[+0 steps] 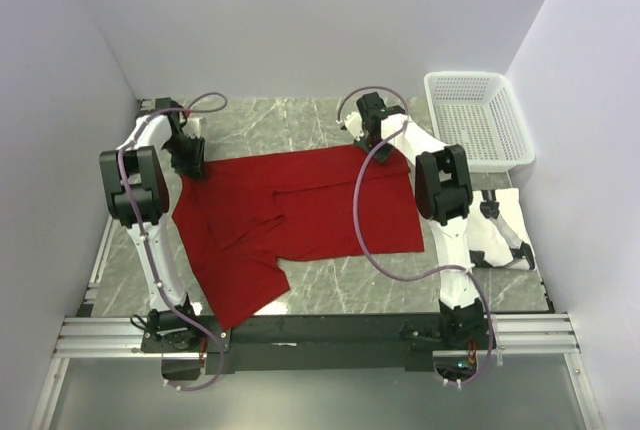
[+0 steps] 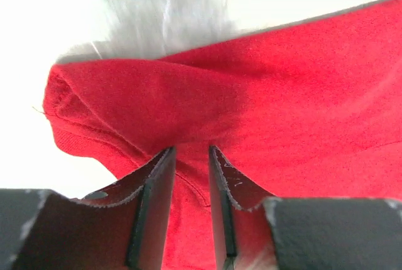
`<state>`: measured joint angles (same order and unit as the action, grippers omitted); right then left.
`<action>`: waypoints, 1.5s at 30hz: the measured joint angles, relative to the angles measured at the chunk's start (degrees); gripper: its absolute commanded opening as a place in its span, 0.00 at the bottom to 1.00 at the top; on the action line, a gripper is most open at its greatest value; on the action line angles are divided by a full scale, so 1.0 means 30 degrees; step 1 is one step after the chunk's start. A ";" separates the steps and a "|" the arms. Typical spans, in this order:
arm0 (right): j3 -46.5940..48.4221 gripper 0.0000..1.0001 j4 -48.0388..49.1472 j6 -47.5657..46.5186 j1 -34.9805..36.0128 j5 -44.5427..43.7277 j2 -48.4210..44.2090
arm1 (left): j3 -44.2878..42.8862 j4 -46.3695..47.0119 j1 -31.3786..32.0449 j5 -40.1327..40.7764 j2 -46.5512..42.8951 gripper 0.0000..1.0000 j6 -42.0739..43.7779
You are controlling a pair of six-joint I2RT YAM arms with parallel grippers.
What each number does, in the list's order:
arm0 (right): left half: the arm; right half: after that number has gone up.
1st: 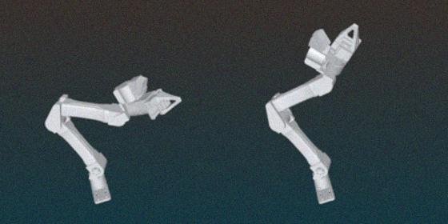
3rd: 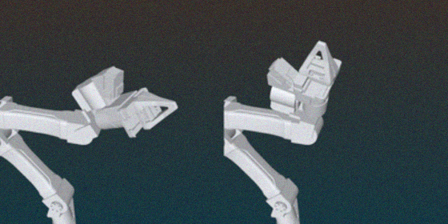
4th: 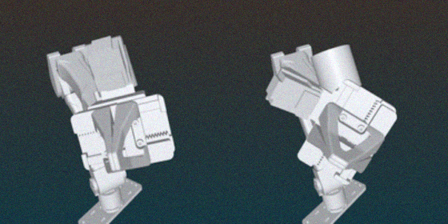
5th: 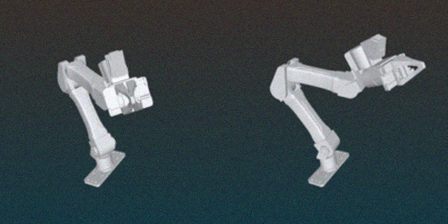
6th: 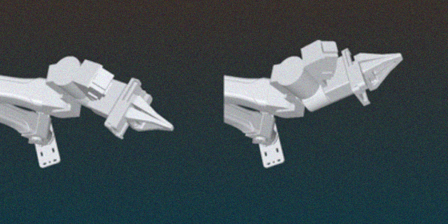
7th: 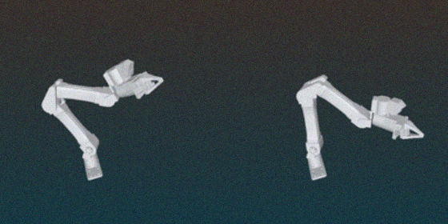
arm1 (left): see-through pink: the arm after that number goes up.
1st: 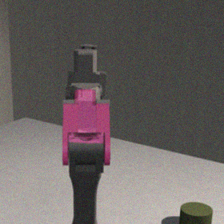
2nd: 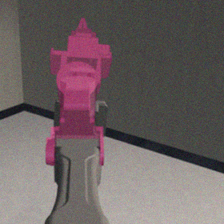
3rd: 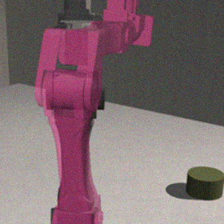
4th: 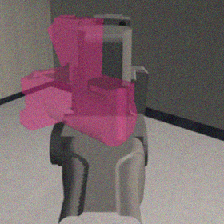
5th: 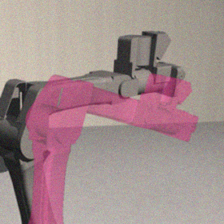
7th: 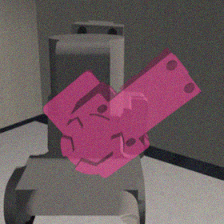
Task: Fold and stack the t-shirts
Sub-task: Fold the tshirt
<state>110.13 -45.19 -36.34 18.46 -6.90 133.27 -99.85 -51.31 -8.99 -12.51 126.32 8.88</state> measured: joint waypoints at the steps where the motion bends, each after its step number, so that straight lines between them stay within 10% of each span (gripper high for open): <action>1: 0.1013 0.22 -0.0160 -0.0073 -0.0007 -0.0284 0.0576 | -0.0998 -0.0503 -0.0007 0.0058 0.0583 0.34 -0.0029; 15: 0.5151 0.29 0.3264 -0.1457 -0.0102 -0.4218 0.3759 | -0.7898 0.0335 -0.0073 -0.0787 0.4510 0.55 -0.0102; 24: 0.0423 0.86 0.1945 -0.0466 0.0015 -0.1224 -0.4058 | -0.4437 -0.0087 -0.1107 -0.6164 -0.2127 0.89 0.3621; 33: -0.9632 0.88 -0.0801 -0.0204 0.2317 0.3381 -1.5897 | 0.4014 -0.6368 -0.3665 -0.9347 -1.1992 0.88 1.4389; 45: -1.7857 0.62 -0.1078 0.0306 0.4240 0.4080 -1.6065 | 1.3952 -0.8058 -0.3687 -0.5748 -1.5686 0.75 2.0691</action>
<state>56.55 -48.42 -35.42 31.18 5.34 85.08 -58.00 -75.48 -20.05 -29.76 79.26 70.96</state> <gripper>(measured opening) 0.650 0.752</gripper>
